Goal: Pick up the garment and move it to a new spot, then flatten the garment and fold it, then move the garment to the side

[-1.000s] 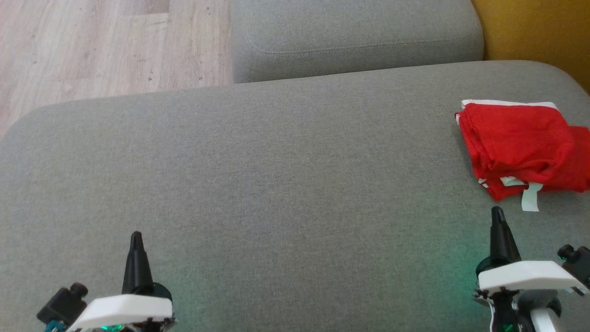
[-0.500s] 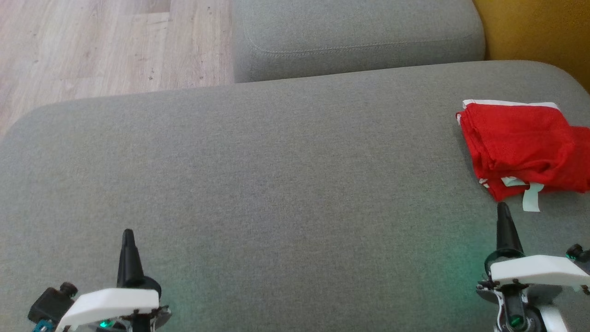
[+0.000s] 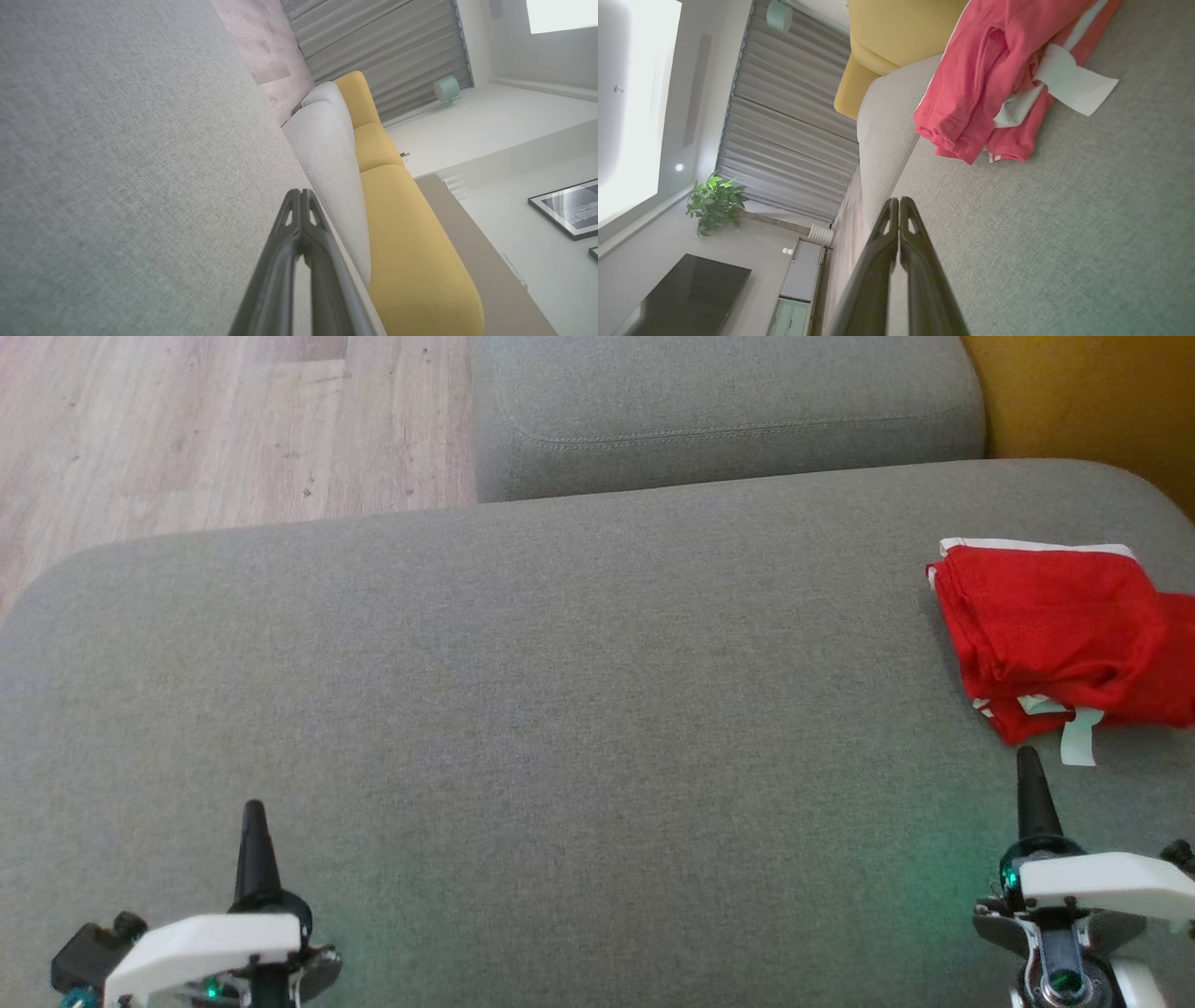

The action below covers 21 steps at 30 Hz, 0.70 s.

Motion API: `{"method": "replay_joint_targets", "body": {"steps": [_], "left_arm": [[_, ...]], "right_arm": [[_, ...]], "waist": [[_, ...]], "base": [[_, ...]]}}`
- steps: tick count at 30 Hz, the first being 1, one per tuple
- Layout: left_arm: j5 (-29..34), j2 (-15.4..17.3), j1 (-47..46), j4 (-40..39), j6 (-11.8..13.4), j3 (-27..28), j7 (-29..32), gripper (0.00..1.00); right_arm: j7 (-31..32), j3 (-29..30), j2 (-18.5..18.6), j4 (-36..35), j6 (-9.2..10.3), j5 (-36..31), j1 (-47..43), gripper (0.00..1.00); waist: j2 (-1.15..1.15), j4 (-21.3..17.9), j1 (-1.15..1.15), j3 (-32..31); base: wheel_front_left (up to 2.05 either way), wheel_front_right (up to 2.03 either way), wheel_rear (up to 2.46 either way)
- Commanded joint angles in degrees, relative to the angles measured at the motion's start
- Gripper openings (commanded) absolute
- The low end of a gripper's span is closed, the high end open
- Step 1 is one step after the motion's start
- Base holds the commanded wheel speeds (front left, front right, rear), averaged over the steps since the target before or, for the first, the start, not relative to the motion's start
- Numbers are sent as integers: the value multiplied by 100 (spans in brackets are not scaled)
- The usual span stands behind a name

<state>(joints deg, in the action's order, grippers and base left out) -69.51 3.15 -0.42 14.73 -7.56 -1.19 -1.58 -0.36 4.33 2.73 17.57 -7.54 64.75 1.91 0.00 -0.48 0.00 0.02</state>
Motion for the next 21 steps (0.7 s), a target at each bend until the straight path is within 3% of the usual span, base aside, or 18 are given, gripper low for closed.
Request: {"method": "replay_joint_targets", "body": {"steps": [1,21], "left_arm": [[-148,94,-330,-143,5,213,30,0],[-1453,91,-465,-103,7,445,407,0]], "right_arm": [[48,-44,25,-224,4,184,331,0],[414,105,24,-300,5,1670,386,0]], "waist": [[0,2,0,0],[0,29,0,10]], "base": [[0,0,0],[0,0,0]]}}
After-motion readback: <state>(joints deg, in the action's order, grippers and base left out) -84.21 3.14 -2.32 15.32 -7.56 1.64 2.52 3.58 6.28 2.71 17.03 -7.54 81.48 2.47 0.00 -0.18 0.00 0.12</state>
